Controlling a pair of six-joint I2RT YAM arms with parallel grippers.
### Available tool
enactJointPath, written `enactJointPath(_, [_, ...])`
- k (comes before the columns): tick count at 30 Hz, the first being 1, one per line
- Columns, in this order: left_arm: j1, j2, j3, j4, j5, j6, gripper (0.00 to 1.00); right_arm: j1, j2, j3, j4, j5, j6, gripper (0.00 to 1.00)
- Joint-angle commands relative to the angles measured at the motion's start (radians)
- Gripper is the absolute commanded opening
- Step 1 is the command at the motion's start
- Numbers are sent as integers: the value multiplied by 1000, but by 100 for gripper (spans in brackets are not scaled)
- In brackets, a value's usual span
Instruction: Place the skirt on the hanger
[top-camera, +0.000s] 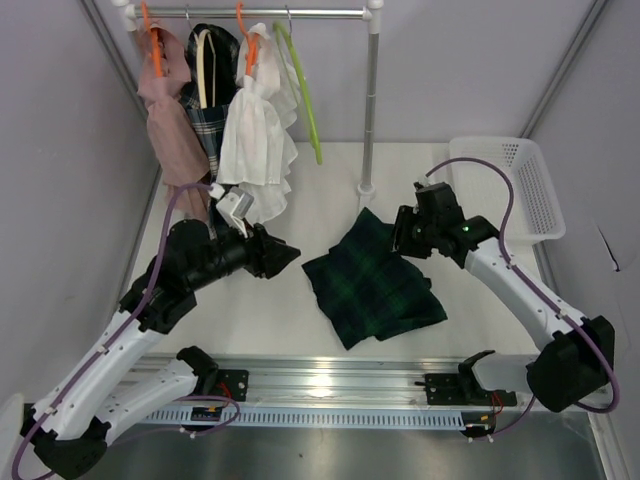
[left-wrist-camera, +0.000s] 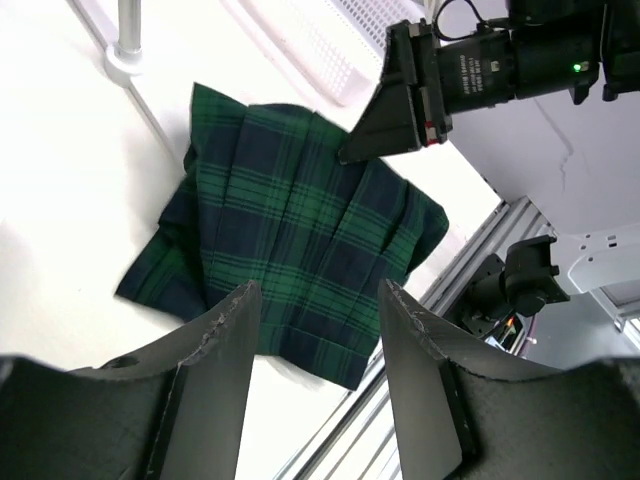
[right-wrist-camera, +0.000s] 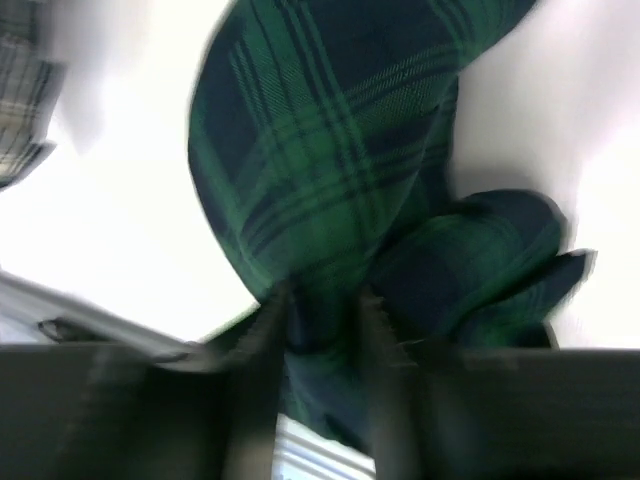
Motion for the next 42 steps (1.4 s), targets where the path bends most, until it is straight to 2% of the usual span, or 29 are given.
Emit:
enactJointPath(1, [-4,9,-34,17,-34,-32,56,17,58,14,38,159,-28,48])
enactJointPath(2, [-4,9,-59,14,-60,-41,56,29,63,18,27,193,-31,57])
enactJointPath(6, [-6,5,-112,13,-118,-69,57,152,69,81,-65,398,-41,72])
enactJointPath(7, [-6,0,-125,13,-124,-75,57,177,77,104,-90,478,-38,73])
enactJointPath(10, [-6,-14,-132,-4,-182,-95,58,281,106,166,-125,550,-31,72])
enactJointPath(14, [-4,-21,-120,-32,-238,-93,60,439,197,184,-104,555,1,72])
enactJointPath(21, [-3,-43,-76,-64,-259,-96,62,611,420,253,-63,583,15,75])
enactJointPath(28, [-3,-58,-56,-84,-282,-92,63,669,607,317,-46,587,9,77])
enactJointPath(33, [-3,-61,-59,-92,-273,-93,62,672,663,307,-84,627,40,75])
enactJointPath(36, [-3,-63,-62,-93,-271,-93,62,674,647,282,-82,641,44,64])
enactJointPath(37, [-4,-64,-63,-92,-271,-93,62,674,641,279,-85,647,49,47])
enactJointPath(39, [-4,-61,-70,-89,-271,-95,62,672,626,279,-102,663,52,31])
enactJointPath(40, [-4,-60,-74,-84,-271,-96,62,672,621,282,-108,670,51,20])
enactJointPath(42, [-3,-58,-89,-78,-271,-101,62,669,601,299,-136,681,52,10])
